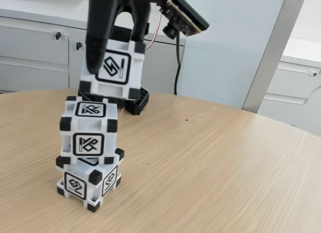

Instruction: Stack cubes from left to right.

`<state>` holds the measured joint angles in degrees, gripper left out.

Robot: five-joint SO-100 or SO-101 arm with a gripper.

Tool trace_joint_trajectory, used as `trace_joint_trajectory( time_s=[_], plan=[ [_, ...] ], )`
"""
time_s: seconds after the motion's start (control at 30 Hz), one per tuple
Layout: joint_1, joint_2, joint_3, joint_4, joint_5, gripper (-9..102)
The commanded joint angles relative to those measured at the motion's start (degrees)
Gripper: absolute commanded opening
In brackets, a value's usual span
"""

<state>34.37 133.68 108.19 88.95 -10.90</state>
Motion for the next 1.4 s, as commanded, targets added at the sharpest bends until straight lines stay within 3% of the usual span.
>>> trace_joint_trajectory(
  time_s=[0.0, 1.03, 1.37],
  plan=[
    [0.5, 1.2, -1.3, -0.7, 1.2, 20],
    [5.6, 0.9, -0.4, -0.9, 0.9, 22],
    [5.6, 0.9, -0.4, -0.9, 0.0, 30]
  ],
)
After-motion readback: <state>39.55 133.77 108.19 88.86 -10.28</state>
